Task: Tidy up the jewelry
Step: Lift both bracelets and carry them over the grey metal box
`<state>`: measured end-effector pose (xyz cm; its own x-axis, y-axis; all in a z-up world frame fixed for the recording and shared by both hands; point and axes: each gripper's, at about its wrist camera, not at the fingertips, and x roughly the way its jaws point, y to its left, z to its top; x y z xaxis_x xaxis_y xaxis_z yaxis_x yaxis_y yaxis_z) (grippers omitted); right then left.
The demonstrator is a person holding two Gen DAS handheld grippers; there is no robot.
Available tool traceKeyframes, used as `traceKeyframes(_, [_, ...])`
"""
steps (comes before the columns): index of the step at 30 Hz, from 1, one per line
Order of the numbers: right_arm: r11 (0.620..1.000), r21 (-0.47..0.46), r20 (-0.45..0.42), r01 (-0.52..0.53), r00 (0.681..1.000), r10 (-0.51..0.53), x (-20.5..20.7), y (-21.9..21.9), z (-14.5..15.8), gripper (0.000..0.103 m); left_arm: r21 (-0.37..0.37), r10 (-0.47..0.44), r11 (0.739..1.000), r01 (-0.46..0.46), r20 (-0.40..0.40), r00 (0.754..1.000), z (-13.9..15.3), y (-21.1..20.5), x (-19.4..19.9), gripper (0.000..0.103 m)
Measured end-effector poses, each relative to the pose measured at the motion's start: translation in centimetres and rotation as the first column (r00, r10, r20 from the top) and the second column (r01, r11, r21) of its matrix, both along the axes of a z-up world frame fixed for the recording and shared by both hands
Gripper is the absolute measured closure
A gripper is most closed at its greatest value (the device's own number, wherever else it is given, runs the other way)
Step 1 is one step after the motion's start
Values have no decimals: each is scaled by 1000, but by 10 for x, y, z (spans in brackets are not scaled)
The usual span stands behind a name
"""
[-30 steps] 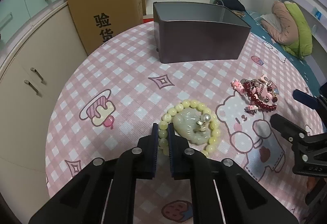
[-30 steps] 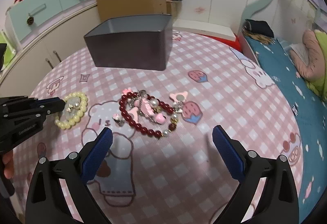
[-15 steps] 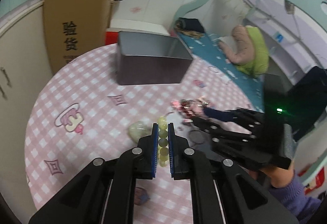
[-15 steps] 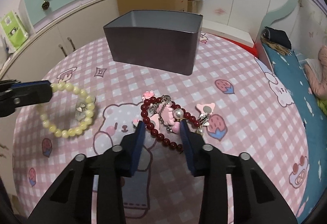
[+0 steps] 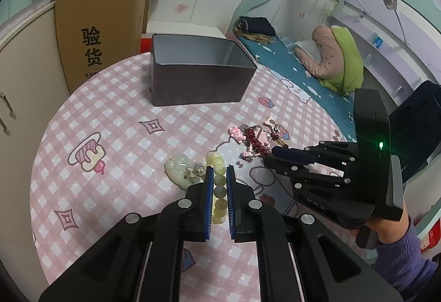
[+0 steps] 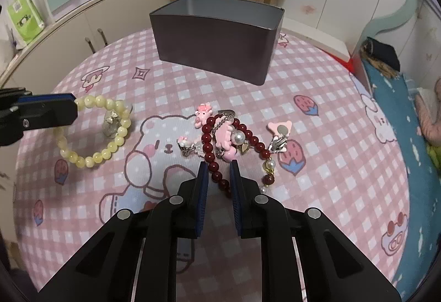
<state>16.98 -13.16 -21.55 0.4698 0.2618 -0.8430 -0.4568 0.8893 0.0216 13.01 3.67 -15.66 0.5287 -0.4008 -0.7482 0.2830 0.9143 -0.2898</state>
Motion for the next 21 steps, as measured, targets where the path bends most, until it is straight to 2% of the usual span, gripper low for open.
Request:
traceKeyframes(1, [1000, 22, -19, -11, 1000, 12, 1, -1, 0, 95, 2, -2, 1000, 2, -3, 1000, -1, -1, 1, 95])
traceKeyframes(4, [998, 57, -30, -31, 999, 33, -1, -4, 3, 95, -1, -14, 1000, 14, -8, 1000, -1, -3, 3, 95])
traceKeyframes(8, [981, 192, -17, 1, 1000, 2, -1, -23, 28, 95, -8, -34, 999, 34, 5, 999, 7, -7, 6, 95])
traceKeyframes(11, [967, 254, 0, 7, 1000, -8, -2, -33, 47, 95, -14, -58, 998, 58, 19, 998, 14, -12, 8, 96])
traceKeyframes(21, [931, 366, 69, -8, 997, -18, -17, -52, 97, 95, -43, -91, 995, 94, 62, 994, 38, -17, 12, 95])
